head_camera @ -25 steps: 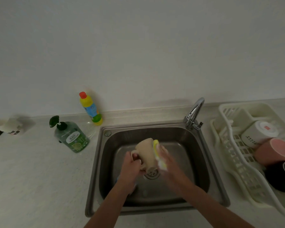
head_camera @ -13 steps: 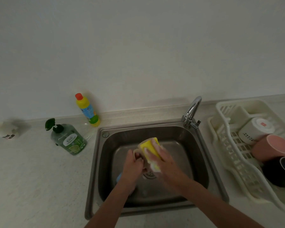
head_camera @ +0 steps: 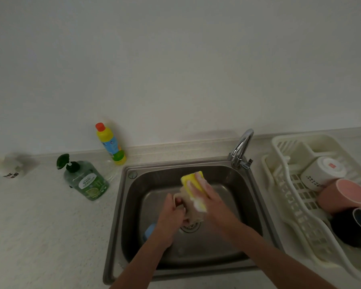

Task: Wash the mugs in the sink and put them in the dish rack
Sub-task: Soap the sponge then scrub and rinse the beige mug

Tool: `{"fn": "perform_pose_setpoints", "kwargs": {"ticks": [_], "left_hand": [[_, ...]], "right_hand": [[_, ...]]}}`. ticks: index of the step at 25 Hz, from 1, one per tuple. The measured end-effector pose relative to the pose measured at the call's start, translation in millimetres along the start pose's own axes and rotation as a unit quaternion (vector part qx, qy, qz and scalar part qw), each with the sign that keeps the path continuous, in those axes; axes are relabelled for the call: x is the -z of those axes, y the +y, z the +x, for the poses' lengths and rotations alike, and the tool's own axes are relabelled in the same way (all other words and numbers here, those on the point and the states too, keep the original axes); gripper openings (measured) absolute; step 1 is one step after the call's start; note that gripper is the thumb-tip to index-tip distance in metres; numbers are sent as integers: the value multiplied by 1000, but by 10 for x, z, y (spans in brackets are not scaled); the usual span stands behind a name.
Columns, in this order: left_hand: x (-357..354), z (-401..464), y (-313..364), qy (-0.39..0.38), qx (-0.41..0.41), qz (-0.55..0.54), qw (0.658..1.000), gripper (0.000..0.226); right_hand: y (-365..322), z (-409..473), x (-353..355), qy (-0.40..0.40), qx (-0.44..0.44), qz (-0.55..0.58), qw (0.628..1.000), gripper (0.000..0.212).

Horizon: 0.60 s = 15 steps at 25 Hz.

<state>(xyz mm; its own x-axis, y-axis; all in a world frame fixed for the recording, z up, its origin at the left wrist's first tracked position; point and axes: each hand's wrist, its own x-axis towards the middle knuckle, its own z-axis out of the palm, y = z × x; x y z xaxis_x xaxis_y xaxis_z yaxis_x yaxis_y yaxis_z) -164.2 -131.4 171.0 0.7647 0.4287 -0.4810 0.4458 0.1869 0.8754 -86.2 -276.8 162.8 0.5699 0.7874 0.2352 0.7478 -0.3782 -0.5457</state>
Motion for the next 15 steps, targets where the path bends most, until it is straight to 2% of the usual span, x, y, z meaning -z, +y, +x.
{"fn": "perform_pose_setpoints", "kwargs": {"ticks": [2,5,7,8,9,11,12,15], "left_hand": [[29,33,18,23,14,-30,999,25],[60,81,42,46,15,-51,998,27],[18,37,32,24,4,-32,999,25],[-9,-2,16,14,2,-21,1000,23],[-22,-22,-2,13,2,-10,1000,22],[25,-34,-8,26,8,-13,1000,26],[64,-27,3,36,12,-29,999,28],[136,-1,32,57,5,-44,997,29]], "right_hand": [[69,-19,75,17,-11,67,998,61],[-83,-72,20,25,-9,61,998,52],[-151,-45,-95,30,10,32,999,57],[-125,-31,-97,33,19,-20,999,60],[-78,-4,-58,37,10,-12,999,60],[-2,-24,21,27,-13,112,993,55],[-16,-62,40,26,-21,119,992,54],[-129,-176,-71,37,40,87,995,57]]}}
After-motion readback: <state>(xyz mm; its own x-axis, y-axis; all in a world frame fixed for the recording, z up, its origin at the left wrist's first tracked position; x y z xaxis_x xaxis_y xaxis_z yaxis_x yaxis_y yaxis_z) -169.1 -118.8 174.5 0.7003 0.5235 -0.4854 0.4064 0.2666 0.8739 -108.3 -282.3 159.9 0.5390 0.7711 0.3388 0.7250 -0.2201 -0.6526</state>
